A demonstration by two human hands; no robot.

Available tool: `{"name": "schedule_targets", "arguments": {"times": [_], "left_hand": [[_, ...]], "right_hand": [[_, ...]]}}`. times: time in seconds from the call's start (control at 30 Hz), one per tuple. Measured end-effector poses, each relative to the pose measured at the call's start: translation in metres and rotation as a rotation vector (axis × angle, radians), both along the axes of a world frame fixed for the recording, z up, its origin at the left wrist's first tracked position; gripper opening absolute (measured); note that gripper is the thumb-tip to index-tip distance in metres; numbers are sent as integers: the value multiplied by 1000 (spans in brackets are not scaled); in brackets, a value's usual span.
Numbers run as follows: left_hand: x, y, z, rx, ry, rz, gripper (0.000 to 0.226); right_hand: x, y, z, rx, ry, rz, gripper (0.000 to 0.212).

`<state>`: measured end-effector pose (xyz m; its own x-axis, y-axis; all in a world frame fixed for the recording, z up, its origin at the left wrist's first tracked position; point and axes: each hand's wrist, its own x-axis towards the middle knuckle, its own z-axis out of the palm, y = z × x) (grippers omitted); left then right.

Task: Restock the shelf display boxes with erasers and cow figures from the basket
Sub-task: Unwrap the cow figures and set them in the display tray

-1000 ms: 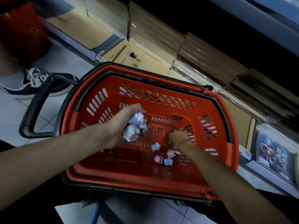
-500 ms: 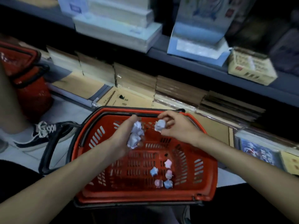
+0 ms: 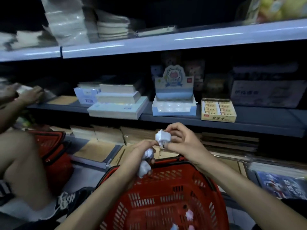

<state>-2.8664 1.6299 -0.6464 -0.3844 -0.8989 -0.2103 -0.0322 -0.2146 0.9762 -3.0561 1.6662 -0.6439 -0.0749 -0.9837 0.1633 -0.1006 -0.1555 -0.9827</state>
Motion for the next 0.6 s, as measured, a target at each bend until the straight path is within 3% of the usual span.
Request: {"name": "schedule_targets", "arguments": {"times": [0.17,0.43,0.6], "left_hand": [[-19,-26,16,64,-3,0,52],[-37,-51,11,-268,76,-25,18],[-52,-70,9,-292,135,42,13]], "right_hand": [[-9,-7,13,-58,-12,-46,39],[-10,-33,13,-183,466,-357,38],[-6,-52,17,-66,268,-363,31]]}}
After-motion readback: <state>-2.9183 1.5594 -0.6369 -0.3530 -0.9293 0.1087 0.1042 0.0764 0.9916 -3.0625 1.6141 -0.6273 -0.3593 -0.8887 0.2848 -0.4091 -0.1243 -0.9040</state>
